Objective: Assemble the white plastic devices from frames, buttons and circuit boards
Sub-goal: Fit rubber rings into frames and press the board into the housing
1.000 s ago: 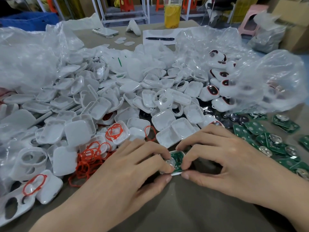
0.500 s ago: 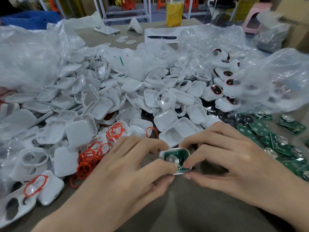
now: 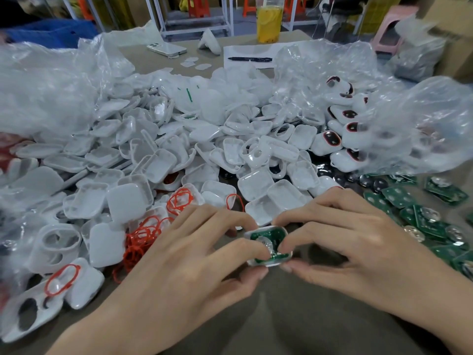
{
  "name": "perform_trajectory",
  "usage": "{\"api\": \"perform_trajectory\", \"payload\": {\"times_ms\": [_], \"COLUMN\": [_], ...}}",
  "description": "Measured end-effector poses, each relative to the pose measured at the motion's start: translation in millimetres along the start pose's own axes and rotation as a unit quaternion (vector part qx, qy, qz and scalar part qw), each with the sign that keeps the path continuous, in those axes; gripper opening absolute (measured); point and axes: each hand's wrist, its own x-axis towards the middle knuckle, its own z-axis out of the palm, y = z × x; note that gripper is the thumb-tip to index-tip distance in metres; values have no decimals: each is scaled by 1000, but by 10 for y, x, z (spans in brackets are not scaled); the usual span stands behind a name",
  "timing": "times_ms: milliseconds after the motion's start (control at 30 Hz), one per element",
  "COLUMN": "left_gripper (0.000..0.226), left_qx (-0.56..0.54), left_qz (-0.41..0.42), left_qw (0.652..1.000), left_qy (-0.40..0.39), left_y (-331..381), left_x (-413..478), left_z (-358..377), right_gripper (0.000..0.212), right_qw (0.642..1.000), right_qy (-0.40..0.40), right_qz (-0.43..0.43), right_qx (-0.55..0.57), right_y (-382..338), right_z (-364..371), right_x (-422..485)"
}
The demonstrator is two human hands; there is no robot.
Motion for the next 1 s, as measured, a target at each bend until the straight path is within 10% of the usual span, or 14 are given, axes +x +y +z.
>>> {"api": "perform_trajectory", "payload": {"times_ms": [1000], "left_gripper": [26], "left_qx": [-19], "left_qz": [-2], "left_qw": [994], "left_qy": [-108], "left_y": [-71], "left_x": [-64], "left_z": [62], "right_gripper": [41], "right_qw": [985], "right_qy": [-111], "right_qz": [125], "right_qx": [44], "right_y": [-3], "right_z": [-5], "right_x": [-8]}}
